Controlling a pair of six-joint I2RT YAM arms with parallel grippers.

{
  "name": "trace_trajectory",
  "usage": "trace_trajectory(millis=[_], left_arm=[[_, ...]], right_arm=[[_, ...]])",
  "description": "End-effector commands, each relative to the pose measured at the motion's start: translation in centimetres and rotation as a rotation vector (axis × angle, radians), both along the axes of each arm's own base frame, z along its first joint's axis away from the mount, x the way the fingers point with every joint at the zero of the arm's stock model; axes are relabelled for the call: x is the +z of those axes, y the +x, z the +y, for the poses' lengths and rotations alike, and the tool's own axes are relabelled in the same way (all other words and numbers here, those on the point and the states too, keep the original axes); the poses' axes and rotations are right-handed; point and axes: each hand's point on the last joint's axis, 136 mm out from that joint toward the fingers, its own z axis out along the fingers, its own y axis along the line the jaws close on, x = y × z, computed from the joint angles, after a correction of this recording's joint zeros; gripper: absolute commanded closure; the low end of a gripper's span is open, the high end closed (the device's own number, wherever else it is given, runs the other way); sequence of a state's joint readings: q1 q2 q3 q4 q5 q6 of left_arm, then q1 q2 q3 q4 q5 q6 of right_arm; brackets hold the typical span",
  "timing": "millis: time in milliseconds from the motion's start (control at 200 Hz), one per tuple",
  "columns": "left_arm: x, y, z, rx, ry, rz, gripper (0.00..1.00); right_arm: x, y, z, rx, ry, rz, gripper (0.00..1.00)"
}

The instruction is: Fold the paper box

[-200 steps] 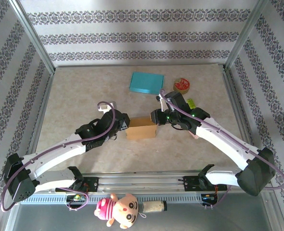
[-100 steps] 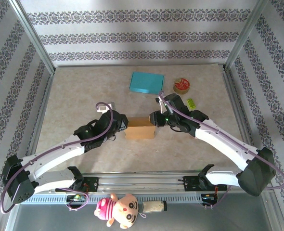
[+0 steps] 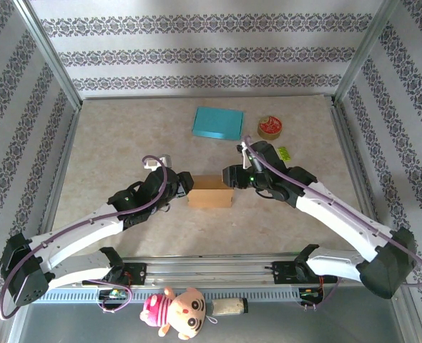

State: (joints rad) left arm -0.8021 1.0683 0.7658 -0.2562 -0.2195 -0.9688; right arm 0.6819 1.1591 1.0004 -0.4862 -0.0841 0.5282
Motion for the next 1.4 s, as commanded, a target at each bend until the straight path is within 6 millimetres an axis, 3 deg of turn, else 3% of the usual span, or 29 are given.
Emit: trace_trajectory(millis=[0,80,250,480,665,909,974,1084,1254,1394], left_arm=[[2.5,0.4,1.2,0.013,0.041,-0.061,0.47],[2.9,0.4,1.4,0.017,0.037,-0.076,0.44],[2.6,0.6,0.9,-0.003,0.044,-0.068,0.43],[0.0,0.3,0.2,-0.03,0.069,0.014,0.63],[-2.6,-0.7,-0.1,-0.047,0.049,0.092,0.73],[-5.2,-1.3,0.1,-0.044,0.062,0.145,0.81],[-5.4,-1.3,0.1,-0.044,0.068,0.149,0.81],[-4.2,-0.9,-0.1,-0.051,0.066,0.117,0.81],[-1.0,0.0,-0.2,-0.057,0.06,0.025,0.59],[0.0,0.3,0.0,-0.049,0.072,-0.005,0.53]], right_arm=[[3.8,1.0,-0.7,-0.066,0.094,-0.06,0.46],[4.5,1.2,-0.7,-0.073,0.135,-0.056,0.46],[2.8,1.0,-0.1,-0.036,0.121,0.002,0.57],[-2.4,0.1,-1.4,-0.048,0.007,0.088,0.66],[-4.0,-1.3,-1.3,-0.033,0.011,0.125,0.75],[-6.6,-1.0,-2.2,-0.068,-0.04,0.107,0.83],[-6.3,-1.1,-2.3,-0.064,-0.046,0.104,0.83],[-4.2,-0.8,-2.0,-0.052,-0.028,0.065,0.8],[-0.7,-0.4,-1.7,-0.053,0.03,0.008,0.7],[-0.6,-0.3,-1.6,-0.058,0.035,0.01,0.56]])
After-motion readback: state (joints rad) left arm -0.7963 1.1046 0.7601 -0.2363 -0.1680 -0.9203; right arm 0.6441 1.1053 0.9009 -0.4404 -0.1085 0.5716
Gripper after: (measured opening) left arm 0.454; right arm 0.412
